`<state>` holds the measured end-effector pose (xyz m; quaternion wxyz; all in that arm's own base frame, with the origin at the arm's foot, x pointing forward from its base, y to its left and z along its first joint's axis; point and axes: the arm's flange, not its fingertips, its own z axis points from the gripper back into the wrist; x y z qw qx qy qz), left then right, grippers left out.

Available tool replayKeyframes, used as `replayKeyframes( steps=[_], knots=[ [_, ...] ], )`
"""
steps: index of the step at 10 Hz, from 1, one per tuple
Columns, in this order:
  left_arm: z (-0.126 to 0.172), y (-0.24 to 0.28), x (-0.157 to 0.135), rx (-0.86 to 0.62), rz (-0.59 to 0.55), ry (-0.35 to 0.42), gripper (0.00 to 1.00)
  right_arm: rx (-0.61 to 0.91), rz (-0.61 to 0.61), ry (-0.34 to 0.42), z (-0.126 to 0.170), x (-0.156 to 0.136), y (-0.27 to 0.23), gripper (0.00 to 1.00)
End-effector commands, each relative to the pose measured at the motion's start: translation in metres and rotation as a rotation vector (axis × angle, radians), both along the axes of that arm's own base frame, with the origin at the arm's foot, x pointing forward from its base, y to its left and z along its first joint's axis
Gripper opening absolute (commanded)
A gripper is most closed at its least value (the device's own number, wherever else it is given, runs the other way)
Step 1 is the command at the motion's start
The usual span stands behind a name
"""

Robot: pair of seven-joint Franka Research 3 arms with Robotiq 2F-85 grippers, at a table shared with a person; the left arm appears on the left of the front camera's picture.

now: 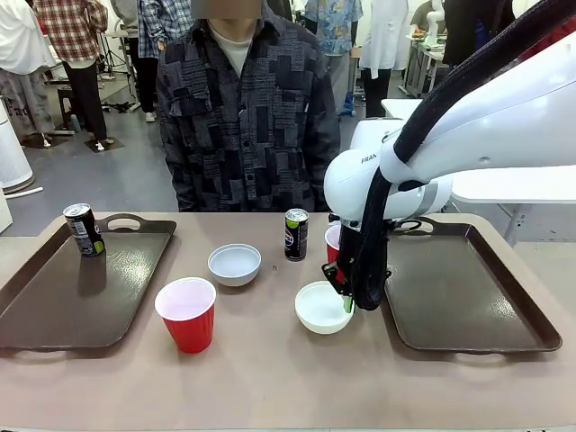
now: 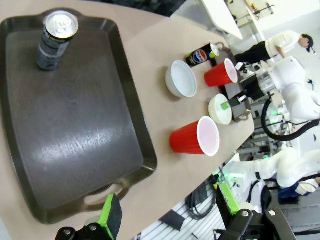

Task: Prepare tableware on both trays.
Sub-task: Pick up a Picnic Bowl from the table and place it on a Handle tray.

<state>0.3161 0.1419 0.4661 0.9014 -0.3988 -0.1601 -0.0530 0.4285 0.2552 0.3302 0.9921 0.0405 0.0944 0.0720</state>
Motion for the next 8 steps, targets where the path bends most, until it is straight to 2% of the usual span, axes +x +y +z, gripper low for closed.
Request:
replayKeyframes(
  steps=[1,2,4,6,8],
  knots=[
    [0.0,0.001,0.0,-0.017,-0.004,-0.011,1.0,0.019,0.054,0.047,0.016,-0.007,-0.001,0.04],
    [0.0,0.001,0.0,-0.017,-0.004,-0.011,1.0,0.033,0.121,0.051,0.041,-0.018,-0.002,0.04],
    [0.0,0.001,0.0,-0.017,-0.004,-0.011,1.0,0.085,0.149,0.018,0.09,-0.035,-0.012,0.04],
    [0.0,0.001,0.0,-0.017,-0.004,-0.011,1.0,0.095,0.146,-0.015,0.119,-0.037,-0.037,0.04],
    [0.0,0.001,0.0,-0.017,-0.004,-0.011,1.0,0.097,0.112,-0.008,0.135,-0.034,-0.081,0.04]
  ],
)
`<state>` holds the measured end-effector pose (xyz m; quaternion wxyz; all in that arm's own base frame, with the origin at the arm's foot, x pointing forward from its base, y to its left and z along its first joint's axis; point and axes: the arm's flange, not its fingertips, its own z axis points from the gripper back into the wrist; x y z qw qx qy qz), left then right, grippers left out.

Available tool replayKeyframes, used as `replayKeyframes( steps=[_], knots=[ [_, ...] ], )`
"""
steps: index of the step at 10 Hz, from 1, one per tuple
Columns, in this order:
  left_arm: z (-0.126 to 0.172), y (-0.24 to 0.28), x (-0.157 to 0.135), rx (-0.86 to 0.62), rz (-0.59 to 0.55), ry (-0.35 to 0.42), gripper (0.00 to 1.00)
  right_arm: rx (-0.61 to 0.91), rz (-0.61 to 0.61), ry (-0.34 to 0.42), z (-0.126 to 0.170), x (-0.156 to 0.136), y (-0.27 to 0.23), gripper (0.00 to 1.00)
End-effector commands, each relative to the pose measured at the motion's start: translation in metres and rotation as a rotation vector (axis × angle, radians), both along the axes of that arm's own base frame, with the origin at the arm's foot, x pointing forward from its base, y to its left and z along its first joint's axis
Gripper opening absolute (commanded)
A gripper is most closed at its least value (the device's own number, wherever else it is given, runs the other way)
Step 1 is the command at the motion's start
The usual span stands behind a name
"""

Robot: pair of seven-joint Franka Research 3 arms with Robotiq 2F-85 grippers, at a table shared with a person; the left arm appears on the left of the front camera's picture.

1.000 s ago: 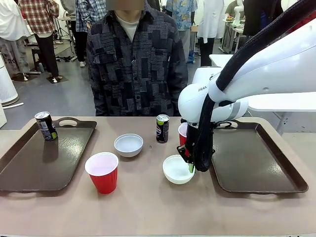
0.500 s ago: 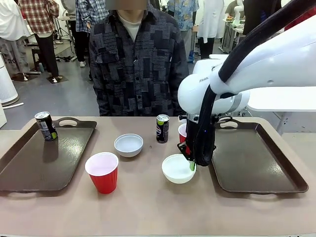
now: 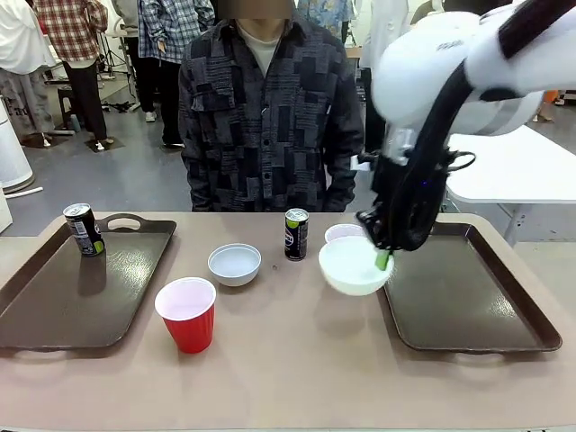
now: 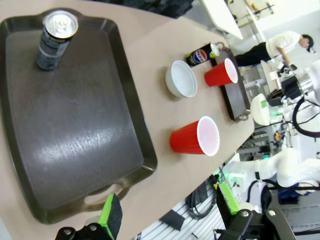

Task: Prepare tableware on both trays.
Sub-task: Pick up a Picnic Bowl from the table and place it on a Handle tray.

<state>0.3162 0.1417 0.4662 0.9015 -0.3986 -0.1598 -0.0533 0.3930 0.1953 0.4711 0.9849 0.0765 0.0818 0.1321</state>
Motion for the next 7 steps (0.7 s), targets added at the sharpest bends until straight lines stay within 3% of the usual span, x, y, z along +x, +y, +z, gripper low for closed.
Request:
replayKeyframes(
  steps=[1,4,7],
  knots=[
    [0.0,0.001,0.0,-0.018,-0.003,-0.012,1.0,-0.038,0.02,0.028,-0.004,0.0,-0.043,0.04],
    [0.0,0.001,0.0,-0.018,-0.003,-0.012,1.0,-0.119,0.052,0.063,0.006,-0.015,-0.111,0.04],
    [0.0,0.001,0.0,-0.018,-0.003,-0.012,1.0,-0.074,0.0,0.011,0.012,-0.018,-0.157,0.04]
  ],
)
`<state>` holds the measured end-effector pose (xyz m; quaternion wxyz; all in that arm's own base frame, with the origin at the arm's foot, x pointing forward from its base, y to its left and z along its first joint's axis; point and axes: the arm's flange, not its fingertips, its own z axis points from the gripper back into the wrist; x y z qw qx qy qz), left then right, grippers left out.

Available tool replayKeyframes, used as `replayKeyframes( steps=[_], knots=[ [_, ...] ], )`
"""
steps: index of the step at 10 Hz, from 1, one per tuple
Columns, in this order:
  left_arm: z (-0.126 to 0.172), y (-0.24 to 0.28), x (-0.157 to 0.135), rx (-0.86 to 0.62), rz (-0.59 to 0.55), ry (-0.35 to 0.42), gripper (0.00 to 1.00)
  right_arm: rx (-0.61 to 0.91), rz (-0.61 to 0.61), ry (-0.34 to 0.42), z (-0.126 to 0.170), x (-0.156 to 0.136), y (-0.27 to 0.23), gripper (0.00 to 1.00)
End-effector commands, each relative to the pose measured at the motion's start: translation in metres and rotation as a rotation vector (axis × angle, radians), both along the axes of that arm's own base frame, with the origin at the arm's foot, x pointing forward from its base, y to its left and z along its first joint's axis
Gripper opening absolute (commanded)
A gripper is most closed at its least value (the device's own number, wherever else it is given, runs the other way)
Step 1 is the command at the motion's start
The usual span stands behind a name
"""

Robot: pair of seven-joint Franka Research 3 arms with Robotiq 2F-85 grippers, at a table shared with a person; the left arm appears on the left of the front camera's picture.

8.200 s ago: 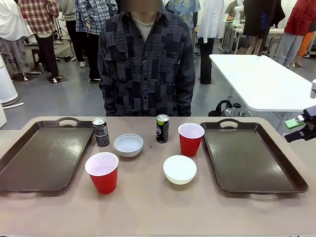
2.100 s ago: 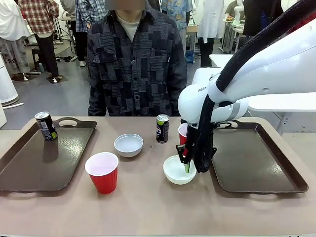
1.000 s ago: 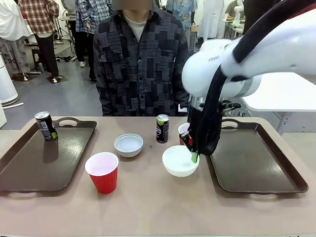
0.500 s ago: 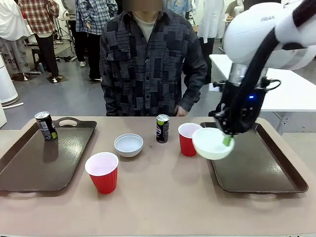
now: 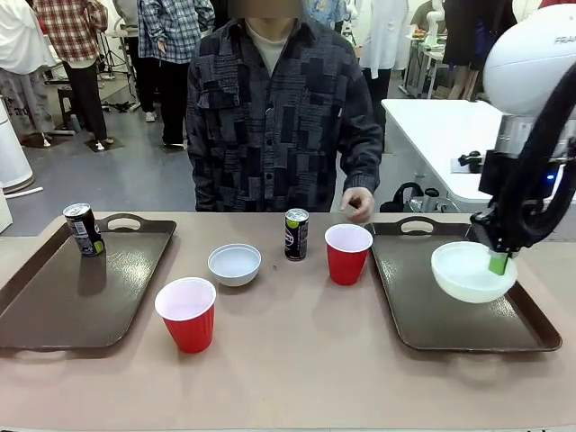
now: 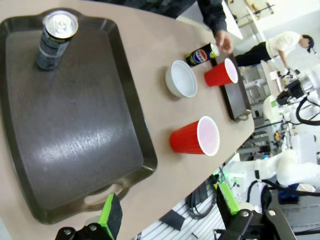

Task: Prepare tableware on both trays.
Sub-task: Pick up a Picnic Bowl from the table and place it on a Handle tray.

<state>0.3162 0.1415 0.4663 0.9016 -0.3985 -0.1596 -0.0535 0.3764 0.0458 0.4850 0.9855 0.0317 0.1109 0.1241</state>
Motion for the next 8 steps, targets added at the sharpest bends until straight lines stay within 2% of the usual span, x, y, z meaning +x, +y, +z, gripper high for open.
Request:
replayKeyframes(
  steps=[1,5,8],
  knots=[
    [0.0,0.001,0.0,-0.018,-0.003,-0.012,1.0,-0.013,0.014,0.015,-0.005,0.002,0.014,0.04],
    [0.0,0.001,0.0,-0.018,-0.003,-0.012,1.0,-0.006,0.018,0.008,-0.003,0.0,0.008,0.04],
    [0.0,0.001,0.0,-0.018,-0.003,-0.012,1.0,-0.026,0.026,-0.037,-0.033,0.036,-0.007,0.04]
  ],
)
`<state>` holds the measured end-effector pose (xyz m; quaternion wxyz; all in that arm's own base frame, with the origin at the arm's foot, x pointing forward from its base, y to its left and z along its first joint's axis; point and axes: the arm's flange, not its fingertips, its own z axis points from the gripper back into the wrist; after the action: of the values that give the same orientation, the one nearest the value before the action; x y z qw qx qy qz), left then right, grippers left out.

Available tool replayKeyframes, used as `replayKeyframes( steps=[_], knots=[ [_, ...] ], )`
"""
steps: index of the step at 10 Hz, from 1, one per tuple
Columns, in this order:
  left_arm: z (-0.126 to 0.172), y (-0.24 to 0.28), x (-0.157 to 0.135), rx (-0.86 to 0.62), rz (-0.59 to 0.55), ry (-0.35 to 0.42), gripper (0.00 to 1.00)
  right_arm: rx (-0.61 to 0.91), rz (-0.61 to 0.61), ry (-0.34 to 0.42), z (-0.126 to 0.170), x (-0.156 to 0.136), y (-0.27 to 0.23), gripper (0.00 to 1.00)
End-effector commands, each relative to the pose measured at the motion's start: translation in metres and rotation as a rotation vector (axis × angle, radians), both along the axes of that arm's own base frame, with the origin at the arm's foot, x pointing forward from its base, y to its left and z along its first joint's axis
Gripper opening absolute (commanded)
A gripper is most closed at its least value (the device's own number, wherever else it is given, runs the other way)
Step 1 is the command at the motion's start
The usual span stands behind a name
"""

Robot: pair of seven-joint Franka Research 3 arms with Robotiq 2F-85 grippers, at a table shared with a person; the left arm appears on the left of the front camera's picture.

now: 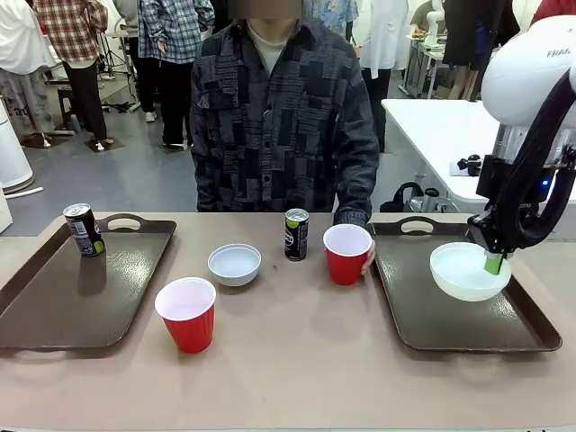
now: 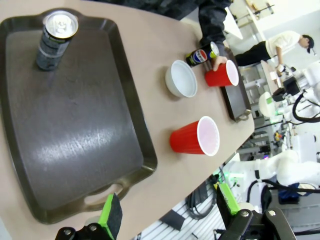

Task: Prepare tableware on both trays.
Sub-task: Pick up a Picnic Bowl from the table and place it on a Handle tray.

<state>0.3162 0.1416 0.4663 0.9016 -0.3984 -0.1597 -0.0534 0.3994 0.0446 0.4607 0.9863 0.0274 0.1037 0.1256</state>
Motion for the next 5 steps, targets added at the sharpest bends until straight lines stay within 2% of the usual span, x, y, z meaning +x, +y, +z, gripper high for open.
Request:
replayKeyframes(
  steps=[1,4,5],
  knots=[
    [0.0,0.001,0.0,-0.018,-0.003,-0.012,1.0,-0.037,0.025,-0.033,-0.015,0.018,-0.009,0.04],
    [0.0,0.001,0.0,-0.018,-0.003,-0.012,1.0,-0.088,-0.001,-0.074,-0.034,0.034,-0.018,0.04],
    [0.0,0.001,0.0,-0.018,-0.003,-0.012,1.0,-0.059,-0.004,-0.032,-0.031,0.021,-0.008,0.04]
  ],
)
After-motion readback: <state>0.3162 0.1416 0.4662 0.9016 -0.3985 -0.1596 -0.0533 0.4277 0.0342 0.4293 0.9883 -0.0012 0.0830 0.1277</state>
